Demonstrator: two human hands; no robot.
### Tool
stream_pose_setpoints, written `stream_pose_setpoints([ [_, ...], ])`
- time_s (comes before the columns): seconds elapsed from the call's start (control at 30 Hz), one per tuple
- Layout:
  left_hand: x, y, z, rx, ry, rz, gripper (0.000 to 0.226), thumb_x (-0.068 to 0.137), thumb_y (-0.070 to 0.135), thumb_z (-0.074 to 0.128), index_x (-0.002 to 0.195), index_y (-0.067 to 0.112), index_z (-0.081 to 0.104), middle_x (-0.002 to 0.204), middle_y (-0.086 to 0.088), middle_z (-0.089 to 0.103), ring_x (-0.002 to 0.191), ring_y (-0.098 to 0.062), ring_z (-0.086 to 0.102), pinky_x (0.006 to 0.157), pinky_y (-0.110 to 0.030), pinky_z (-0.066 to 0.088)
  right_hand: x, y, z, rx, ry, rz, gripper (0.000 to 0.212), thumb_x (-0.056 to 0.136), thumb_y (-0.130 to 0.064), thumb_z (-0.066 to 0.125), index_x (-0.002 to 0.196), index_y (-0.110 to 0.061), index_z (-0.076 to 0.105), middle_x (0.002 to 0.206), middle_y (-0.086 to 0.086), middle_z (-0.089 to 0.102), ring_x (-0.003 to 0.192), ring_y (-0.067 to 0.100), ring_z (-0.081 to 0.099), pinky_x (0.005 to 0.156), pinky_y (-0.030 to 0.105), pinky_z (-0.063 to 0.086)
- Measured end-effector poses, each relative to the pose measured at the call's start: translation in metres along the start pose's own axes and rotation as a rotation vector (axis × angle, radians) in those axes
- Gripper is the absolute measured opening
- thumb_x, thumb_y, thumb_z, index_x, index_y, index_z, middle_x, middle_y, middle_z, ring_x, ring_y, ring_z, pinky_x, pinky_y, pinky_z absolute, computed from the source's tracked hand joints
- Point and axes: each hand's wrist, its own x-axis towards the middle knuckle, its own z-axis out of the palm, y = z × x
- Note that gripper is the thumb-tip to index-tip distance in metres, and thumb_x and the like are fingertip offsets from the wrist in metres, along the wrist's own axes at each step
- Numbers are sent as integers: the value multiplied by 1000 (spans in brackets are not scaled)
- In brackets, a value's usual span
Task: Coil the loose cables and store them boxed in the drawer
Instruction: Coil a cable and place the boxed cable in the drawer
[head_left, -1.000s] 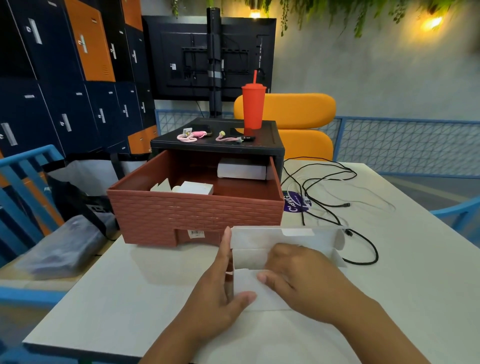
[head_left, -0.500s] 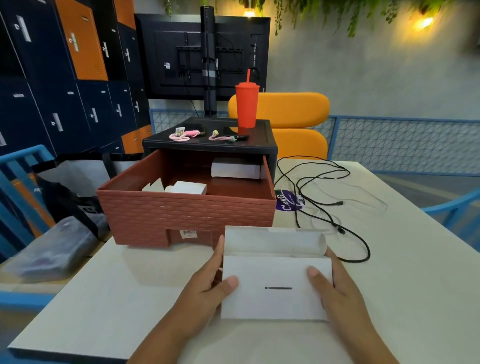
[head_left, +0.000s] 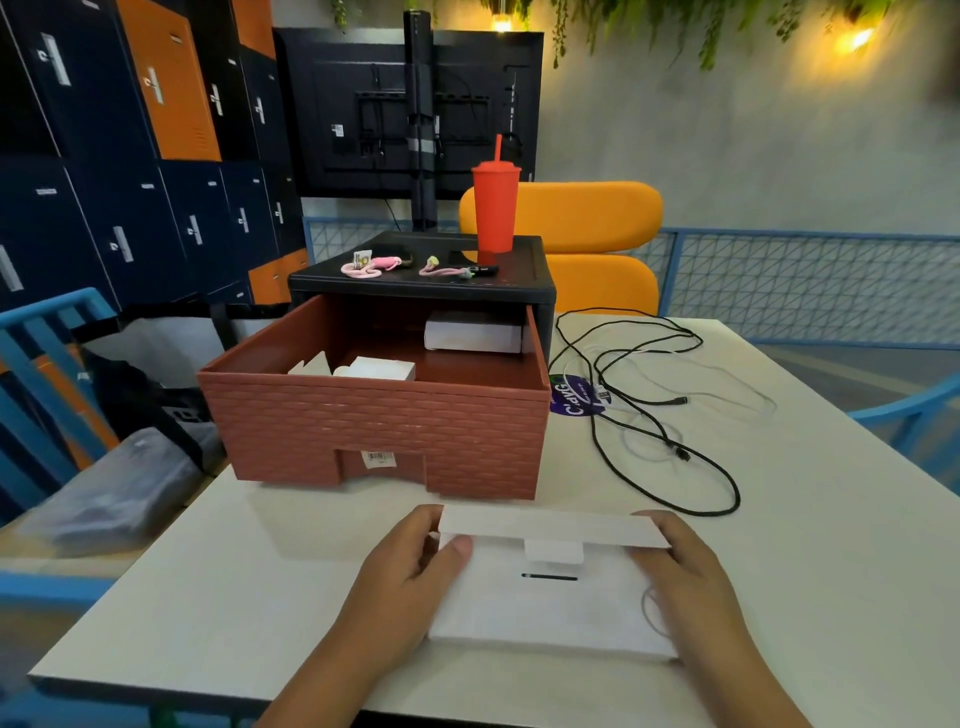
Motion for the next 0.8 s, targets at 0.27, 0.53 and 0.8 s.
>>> stream_pose_setpoints([
  [0.27, -2, 6, -1, 45, -36, 24, 39, 96, 20, 46, 118, 53, 45, 115, 17, 56, 90, 11, 55, 76, -4, 40, -2, -4, -4, -500, -147, -358, 40, 74, -44, 49, 111, -58, 50, 125, -38, 35, 118, -11, 37, 95, 18, 36],
  [0.53, 0, 0, -2, -26, -109, -33, 41, 88, 33, 62, 117, 55, 45, 125, 32, 47, 112, 21, 43, 94, -5, 35, -1, -18, 9, -793, -180, -258, 73, 75, -72, 47, 138, -38, 38, 131, -16, 42, 115, 7, 45, 86, 20, 38],
  [0.8, 0, 3, -6, 29, -127, -27, 54, 88, 30, 61, 121, 61, 33, 122, 44, 30, 110, 31, 24, 86, 2, 27, 5, -22, 17, -847, -204, -167, 61, 85, -63, 43, 140, -38, 34, 135, -11, 37, 115, 14, 49, 90, 26, 41],
])
